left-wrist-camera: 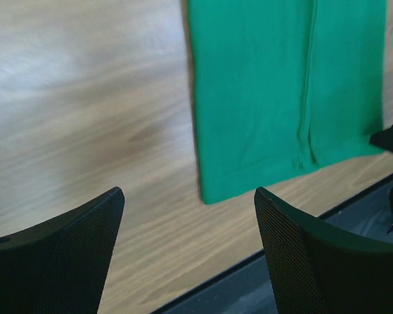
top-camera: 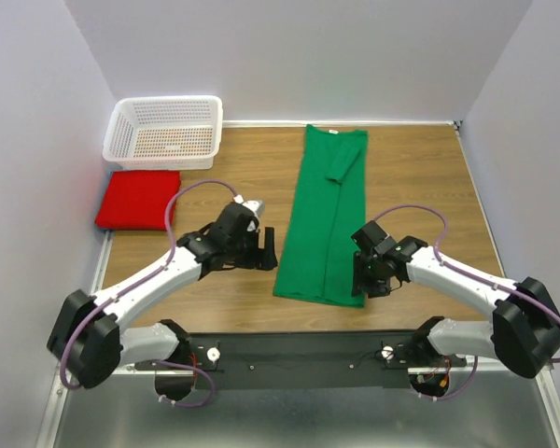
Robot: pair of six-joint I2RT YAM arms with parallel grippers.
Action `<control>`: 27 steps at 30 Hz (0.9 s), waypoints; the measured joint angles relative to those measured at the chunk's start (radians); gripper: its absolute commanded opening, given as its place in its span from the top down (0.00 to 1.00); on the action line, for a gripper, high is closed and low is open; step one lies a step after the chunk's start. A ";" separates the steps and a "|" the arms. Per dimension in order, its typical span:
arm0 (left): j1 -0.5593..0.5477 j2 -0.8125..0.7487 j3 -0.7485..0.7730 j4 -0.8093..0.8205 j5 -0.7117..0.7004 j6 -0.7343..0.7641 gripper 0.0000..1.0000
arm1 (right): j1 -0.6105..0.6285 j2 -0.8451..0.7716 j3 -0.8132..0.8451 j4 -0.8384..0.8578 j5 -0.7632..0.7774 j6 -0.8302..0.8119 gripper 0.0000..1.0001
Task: Fold and stack the t-shirts
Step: Fold the tshirt
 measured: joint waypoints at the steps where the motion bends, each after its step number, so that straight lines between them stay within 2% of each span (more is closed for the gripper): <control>1: -0.019 0.023 0.005 -0.006 -0.002 -0.004 0.12 | 0.000 0.005 -0.003 0.000 0.000 0.000 0.48; 5: -0.085 0.103 0.027 -0.021 -0.021 -0.021 0.12 | -0.002 0.031 -0.013 0.000 0.000 0.000 0.55; 9: -0.107 0.137 0.051 -0.035 -0.048 -0.032 0.13 | -0.002 0.053 -0.018 0.000 0.000 0.000 0.59; 20: -0.174 0.234 0.094 -0.058 -0.094 -0.043 0.14 | -0.002 0.096 -0.019 0.018 -0.021 0.011 0.77; 27: -0.211 0.307 0.146 -0.079 -0.127 -0.053 0.32 | -0.002 0.098 -0.019 0.024 -0.031 0.010 0.83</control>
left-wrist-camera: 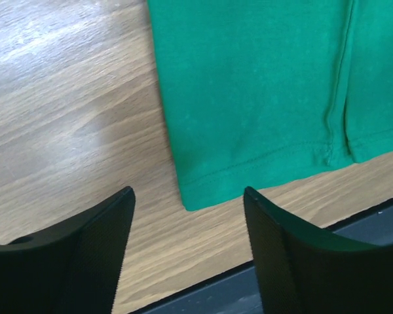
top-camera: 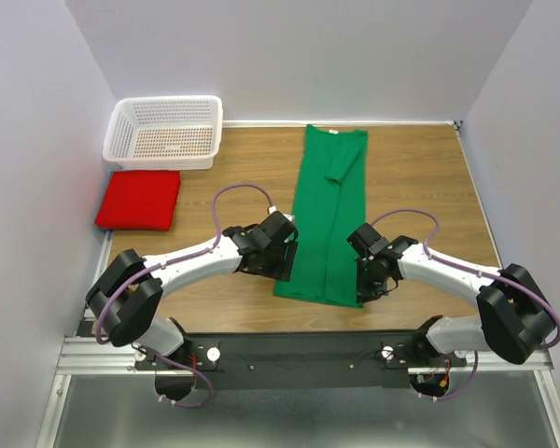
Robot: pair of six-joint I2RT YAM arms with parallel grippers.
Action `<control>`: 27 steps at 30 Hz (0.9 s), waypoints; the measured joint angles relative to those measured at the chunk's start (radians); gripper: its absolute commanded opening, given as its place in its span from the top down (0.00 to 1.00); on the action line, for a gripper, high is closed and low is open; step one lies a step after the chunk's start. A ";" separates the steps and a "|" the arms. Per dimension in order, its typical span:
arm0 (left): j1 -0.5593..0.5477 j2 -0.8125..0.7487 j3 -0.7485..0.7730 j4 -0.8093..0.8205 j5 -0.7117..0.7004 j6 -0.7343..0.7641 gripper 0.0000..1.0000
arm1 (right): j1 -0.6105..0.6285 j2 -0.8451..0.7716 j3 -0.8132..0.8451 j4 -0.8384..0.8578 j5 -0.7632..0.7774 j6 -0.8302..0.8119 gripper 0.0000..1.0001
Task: Fold and stack the t-shirts
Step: Fold the tshirt
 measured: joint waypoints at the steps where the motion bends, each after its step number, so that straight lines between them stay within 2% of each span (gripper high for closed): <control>1: -0.003 0.006 0.004 -0.001 -0.002 0.001 0.33 | 0.000 0.000 0.000 0.001 0.000 0.000 0.83; 4: -0.019 0.032 0.018 -0.013 -0.014 -0.002 0.40 | 0.000 0.000 0.000 0.002 -0.002 0.000 0.87; 8: -0.028 0.074 0.025 -0.031 -0.024 -0.003 0.41 | 0.000 0.000 0.000 0.003 -0.004 -0.002 0.91; 20: -0.053 0.153 0.035 -0.060 -0.035 -0.002 0.45 | 0.000 0.000 0.000 0.003 -0.006 -0.004 0.92; 25: -0.068 0.182 0.065 -0.081 -0.043 -0.001 0.54 | 0.000 -0.001 0.000 0.003 -0.006 -0.005 0.92; 27: -0.075 0.193 0.078 -0.088 -0.048 -0.002 0.60 | 0.000 -0.001 0.000 0.003 -0.006 -0.005 0.92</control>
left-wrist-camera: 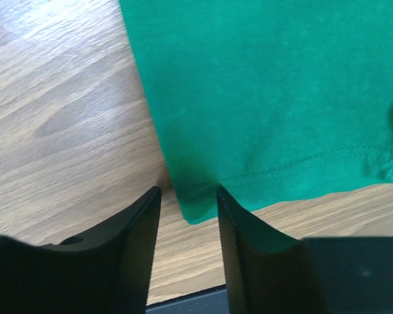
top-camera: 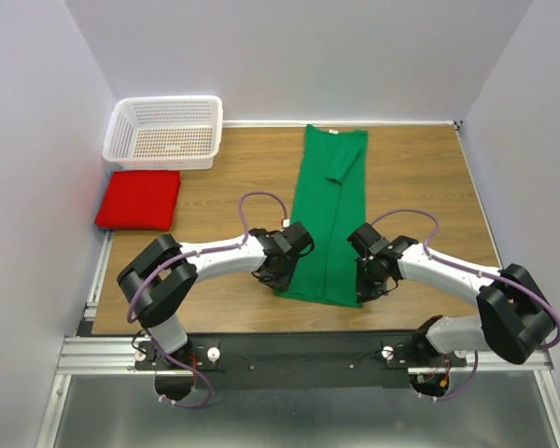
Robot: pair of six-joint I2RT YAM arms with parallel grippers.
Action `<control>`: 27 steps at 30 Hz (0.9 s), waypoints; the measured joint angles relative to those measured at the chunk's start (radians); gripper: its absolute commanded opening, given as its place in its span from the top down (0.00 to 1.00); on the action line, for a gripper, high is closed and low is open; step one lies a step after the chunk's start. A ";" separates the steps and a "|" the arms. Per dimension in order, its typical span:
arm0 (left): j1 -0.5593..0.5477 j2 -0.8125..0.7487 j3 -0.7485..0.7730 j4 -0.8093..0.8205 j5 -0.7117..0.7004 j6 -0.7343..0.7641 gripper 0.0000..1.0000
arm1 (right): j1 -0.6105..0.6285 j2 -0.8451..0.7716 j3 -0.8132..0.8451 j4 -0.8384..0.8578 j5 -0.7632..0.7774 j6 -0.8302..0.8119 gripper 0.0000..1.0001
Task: Fold and stack the t-shirts
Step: Fold the tshirt
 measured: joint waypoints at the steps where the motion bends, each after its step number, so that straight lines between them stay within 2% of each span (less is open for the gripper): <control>1: -0.005 0.006 0.006 -0.002 0.000 -0.001 0.63 | 0.000 0.000 0.000 0.000 0.000 0.000 0.92; 4: -0.018 0.016 0.018 -0.008 -0.005 -0.002 0.67 | 0.000 -0.001 0.000 0.000 0.000 0.000 0.92; 7: -0.025 0.023 0.029 -0.016 -0.010 -0.006 0.76 | 0.000 -0.002 0.000 0.000 0.000 0.000 0.94; 8: -0.028 0.026 0.033 -0.017 -0.010 -0.006 0.85 | 0.000 -0.002 0.000 0.000 0.000 -0.001 0.96; 12: -0.033 0.028 0.037 -0.023 -0.011 -0.013 1.00 | 0.000 -0.004 0.000 0.000 -0.007 -0.012 0.99; 20: -0.096 0.003 0.026 -0.080 -0.004 -0.037 1.00 | 0.005 -0.051 -0.011 -0.025 -0.098 -0.031 0.99; 27: -0.202 -0.137 -0.025 -0.117 0.071 -0.097 1.00 | 0.043 -0.164 0.006 -0.121 -0.178 -0.024 0.99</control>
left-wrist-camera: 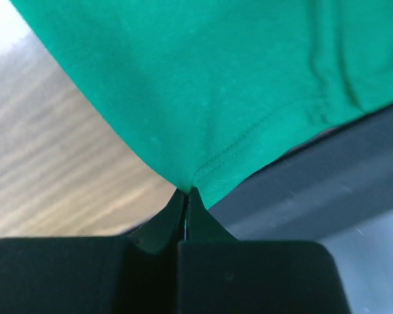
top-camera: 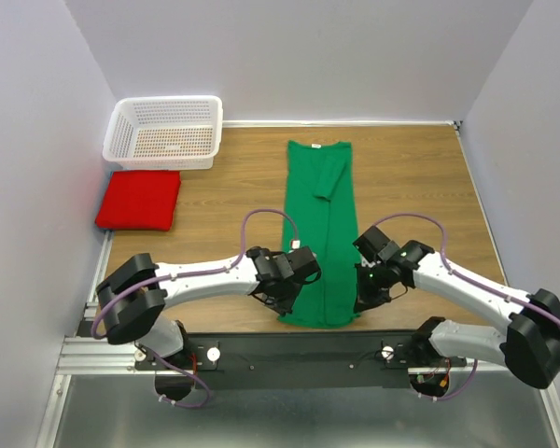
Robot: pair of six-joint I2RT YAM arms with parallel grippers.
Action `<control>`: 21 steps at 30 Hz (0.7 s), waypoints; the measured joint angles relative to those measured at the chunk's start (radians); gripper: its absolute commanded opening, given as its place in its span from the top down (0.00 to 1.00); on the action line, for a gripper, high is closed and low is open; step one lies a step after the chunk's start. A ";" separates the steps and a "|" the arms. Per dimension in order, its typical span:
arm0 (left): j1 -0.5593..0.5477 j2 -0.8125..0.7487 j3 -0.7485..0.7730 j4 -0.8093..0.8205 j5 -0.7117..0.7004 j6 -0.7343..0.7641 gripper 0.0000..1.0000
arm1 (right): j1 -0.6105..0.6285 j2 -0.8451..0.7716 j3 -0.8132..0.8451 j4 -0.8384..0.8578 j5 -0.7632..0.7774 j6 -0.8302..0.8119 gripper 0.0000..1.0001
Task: Fold and stack the t-shirts
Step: Fold the tshirt
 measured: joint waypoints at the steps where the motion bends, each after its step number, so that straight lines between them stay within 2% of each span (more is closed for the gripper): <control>1: 0.000 -0.018 -0.002 0.000 0.008 -0.003 1.00 | 0.000 -0.012 0.012 -0.010 0.003 0.003 0.99; 8: 0.154 -0.018 0.048 0.068 0.016 0.026 1.00 | -0.026 0.050 0.211 -0.042 0.177 -0.013 0.99; 13: 0.288 0.057 0.171 0.148 -0.012 0.091 1.00 | -0.095 0.156 0.343 -0.015 0.303 -0.066 0.99; 21: 0.418 0.196 0.372 0.248 -0.074 0.197 1.00 | -0.216 0.312 0.509 0.074 0.381 -0.176 0.99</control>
